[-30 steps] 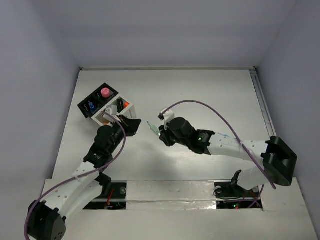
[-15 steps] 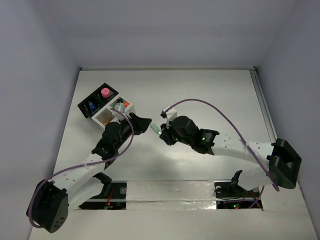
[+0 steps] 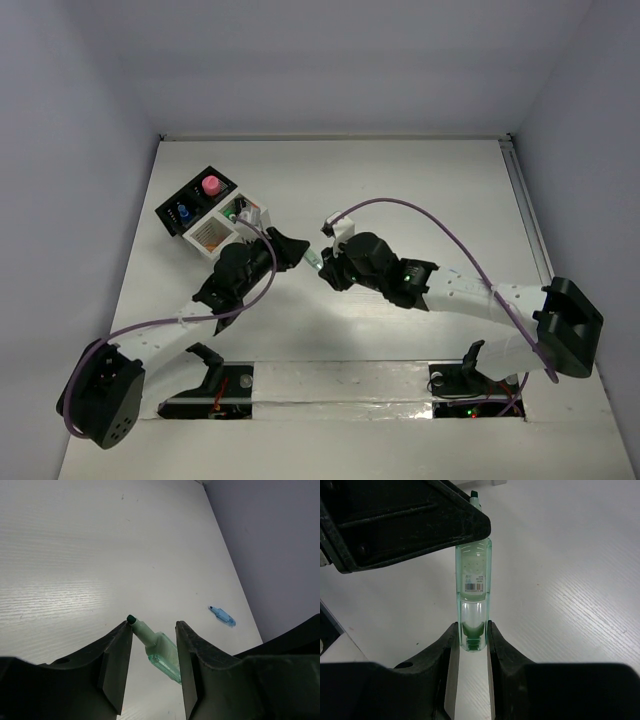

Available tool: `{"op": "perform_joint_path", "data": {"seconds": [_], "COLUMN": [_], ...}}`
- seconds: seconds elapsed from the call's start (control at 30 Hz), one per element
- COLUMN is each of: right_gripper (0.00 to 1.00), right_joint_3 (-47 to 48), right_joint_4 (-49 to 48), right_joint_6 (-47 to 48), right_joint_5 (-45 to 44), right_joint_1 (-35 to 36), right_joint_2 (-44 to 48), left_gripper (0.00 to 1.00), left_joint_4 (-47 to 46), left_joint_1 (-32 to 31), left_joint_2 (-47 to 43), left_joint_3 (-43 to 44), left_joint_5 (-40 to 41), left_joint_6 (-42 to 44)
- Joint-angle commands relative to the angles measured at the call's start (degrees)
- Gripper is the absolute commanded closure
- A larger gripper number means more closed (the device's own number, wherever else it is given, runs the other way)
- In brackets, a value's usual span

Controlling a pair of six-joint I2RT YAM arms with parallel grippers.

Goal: Sort the stationery into containers
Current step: Place the pen at the center of the board.

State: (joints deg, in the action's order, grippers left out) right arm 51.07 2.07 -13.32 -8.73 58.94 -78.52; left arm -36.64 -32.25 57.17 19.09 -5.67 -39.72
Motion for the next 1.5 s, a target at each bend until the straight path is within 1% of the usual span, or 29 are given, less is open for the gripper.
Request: {"op": "perform_joint_path", "data": {"seconds": [0.0, 0.13, 0.23, 0.43, 0.47, 0.53, 0.67, 0.73, 0.83, 0.93, 0.97, 1.0, 1.13, 1.17, 1.23, 1.33, 1.4, 1.47], "right_gripper": [0.95, 0.96, 0.96, 0.96, 0.96, 0.96, 0.97, 0.97, 0.97, 0.98, 0.98, 0.98, 0.98, 0.98, 0.98, 0.98, 0.98, 0.99], "right_joint_3": [-0.2, -0.1, 0.3, 1.4, 2.0, 2.2, 2.2, 2.4, 1.9, 0.6, 0.4, 0.3, 0.4, 0.5, 0.5, 0.7, 1.0, 1.1], "right_joint_4": [-4.4, -4.4, -3.4, -2.2, -0.1, 0.2, -0.1, -0.1, 0.2, -0.2, -0.5, -0.5, 0.3, 0.7, 0.7, 0.7, 1.0, 1.3], "right_joint_6": [-0.4, -0.7, -0.7, -1.0, -1.0, -1.2, -1.1, -0.9, -1.0, -0.9, -0.7, -0.7, -0.7, -0.7, -0.7, -0.7, -0.6, -0.7], "right_joint_5": [1.4, 2.6, 3.5, 2.8, 2.7, 2.1, 2.4, 2.6, 3.5, 6.4, 7.1, 7.7, 7.1, 6.8, 6.9, 7.7, 8.2, 8.1], "right_joint_1": [0.0, 0.0, 0.0, 0.0, 0.0, 0.0, 0.0, 0.0, -0.5, -0.5, -0.5, -0.5, -0.5, -1.1, -1.1, -1.6, -1.6, -1.6], "right_joint_2": [1.5, 0.0, -1.3, -3.7, -4.1, -4.5, -4.4, -4.4, -3.8, -1.3, 0.2, 0.7, 2.1, 2.1, 2.3, 2.3, 2.1, 1.9], "left_gripper": [0.64, 0.65, 0.65, 0.65, 0.65, 0.65, 0.66, 0.65, 0.66, 0.68, 0.70, 0.70, 0.72, 0.72, 0.70, 0.66, 0.61, 0.60], "left_joint_4": [-4.5, -6.0, -6.2, -4.4, -4.4, -4.6, -7.9, -9.4, -10.0, -7.0, -4.0, -3.3, -1.9, -0.4, 1.2, 4.2, 3.3, 2.2], "left_joint_1": [-0.7, -2.1, -4.7, -9.9, -9.9, -10.7, -10.7, -10.7, -10.7, -10.7, -10.7, -10.7, -10.7, -10.7, -10.7, -10.7, -10.7, -10.7], "left_joint_2": [0.2, 1.2, 1.4, -1.3, -1.9, -3.2, -5.1, -5.2, -7.3, -9.1, -9.3, -9.4, -10.8, -11.5, -12.1, -11.4, -10.4, -9.4], "left_joint_3": [1.7, 2.9, 4.2, 5.9, 5.3, 4.6, 2.4, 1.7, 0.6, 0.2, 0.9, 1.0, 0.4, 0.4, 0.6, 1.9, 2.1, 2.2], "left_joint_5": [0.1, 0.0, 0.7, 4.7, 6.8, 7.8, 5.8, 3.4, 3.8, 7.9, 10.1, 10.8, 13.5, 15.2, 16.3, 15.6, 14.0, 12.5], "left_joint_6": [-0.6, -0.5, 0.5, 4.2, 4.7, 4.7, 4.1, 3.6, 3.9, 3.4, 3.3, 3.2, 1.8, 1.5, 1.3, 1.2, 1.1, 1.0]}}
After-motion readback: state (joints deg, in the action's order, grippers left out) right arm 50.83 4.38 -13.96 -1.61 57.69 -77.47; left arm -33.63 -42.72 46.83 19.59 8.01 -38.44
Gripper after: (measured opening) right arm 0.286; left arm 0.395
